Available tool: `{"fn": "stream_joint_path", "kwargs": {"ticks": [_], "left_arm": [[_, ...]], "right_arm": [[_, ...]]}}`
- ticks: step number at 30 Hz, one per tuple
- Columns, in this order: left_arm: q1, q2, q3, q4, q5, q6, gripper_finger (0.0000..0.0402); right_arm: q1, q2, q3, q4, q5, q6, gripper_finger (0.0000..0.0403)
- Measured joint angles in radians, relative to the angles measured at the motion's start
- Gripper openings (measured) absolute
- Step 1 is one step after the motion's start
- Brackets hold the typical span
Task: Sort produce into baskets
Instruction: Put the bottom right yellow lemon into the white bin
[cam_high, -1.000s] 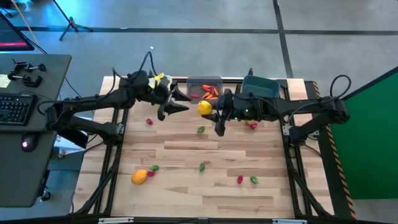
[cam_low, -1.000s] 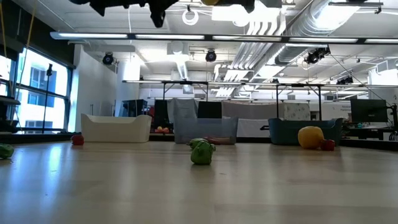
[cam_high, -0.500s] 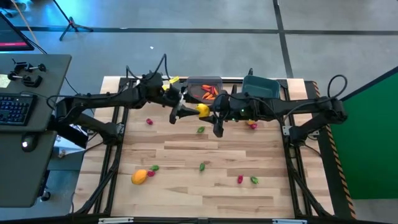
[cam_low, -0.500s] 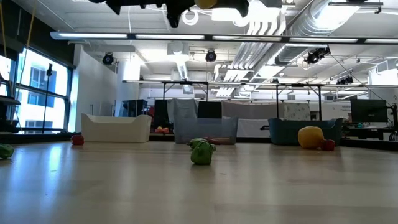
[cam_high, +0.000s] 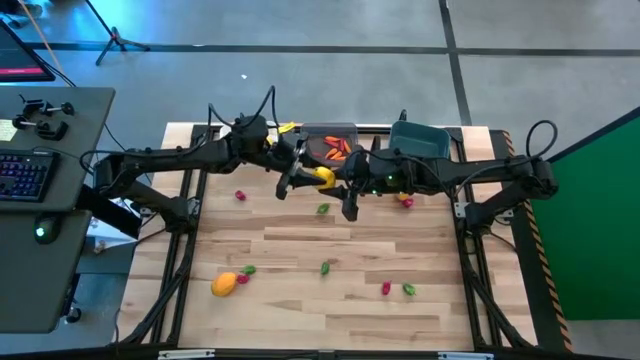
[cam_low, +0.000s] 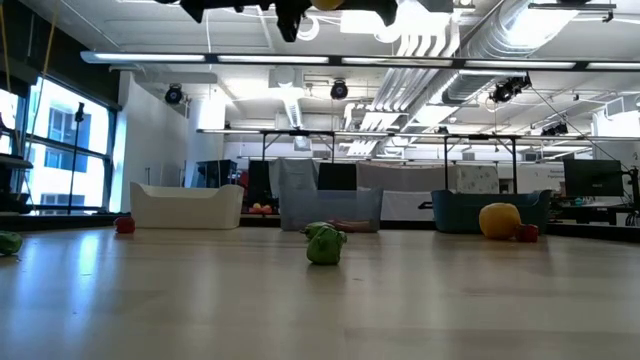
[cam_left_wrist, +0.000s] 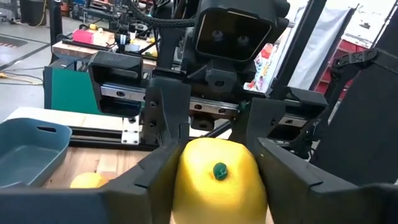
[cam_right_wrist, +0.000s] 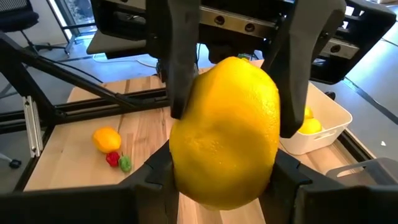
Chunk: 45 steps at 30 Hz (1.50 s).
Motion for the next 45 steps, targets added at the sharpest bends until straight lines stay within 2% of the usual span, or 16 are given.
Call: {"fn": "stream_joint_path", "kwargs": {"ticks": [2, 5, 9, 13, 19, 26, 32, 34, 38, 45], "left_arm": [[0.000, 0.000, 0.000, -0.002, 0.002, 0.001, 0.0150], [0.007, -0.001, 0.000, 0.001, 0.000, 0.005, 0.0126], [0.051, -0.019, 0.000, -0.010, 0.002, -0.019, 0.0125], [0.119, -0.060, -0.003, -0.016, 0.016, -0.038, 0.0124], [0.250, -0.141, -0.002, -0.131, -0.012, -0.039, 0.0124], [0.451, -0.216, -0.001, -0.585, -0.104, -0.003, 0.0122], [0.636, -0.182, -0.001, -0.926, -0.294, 0.033, 0.0122], [0.698, -0.150, -0.002, -0.972, -0.344, 0.030, 0.0122], [0.803, -0.056, -0.002, -1.000, -0.379, 0.015, 0.0122], [0.898, 0.115, -0.002, -0.954, -0.456, 0.024, 0.0122]], "right_arm": [[-0.001, 0.000, 0.000, 0.000, 0.000, -0.004, 0.0140], [-0.003, 0.000, 0.000, 0.000, 0.005, -0.008, 0.0186], [-0.007, 0.000, 0.001, -0.009, 0.091, 0.004, 0.0256], [-0.017, -0.001, 0.001, -0.037, 0.115, 0.015, 0.0294], [-0.035, -0.001, 0.001, -0.056, 0.107, 0.015, 0.0301], [-0.064, -0.001, 0.001, -0.092, 0.104, 0.021, 0.0302], [-0.086, -0.001, 0.001, -0.101, 0.098, 0.020, 0.0302], [-0.093, -0.001, 0.001, -0.101, 0.098, 0.019, 0.0302], [-0.107, -0.001, 0.001, -0.101, 0.098, 0.013, 0.0303], [-0.113, -0.001, 0.001, -0.106, 0.098, 0.013, 0.0303]]}}
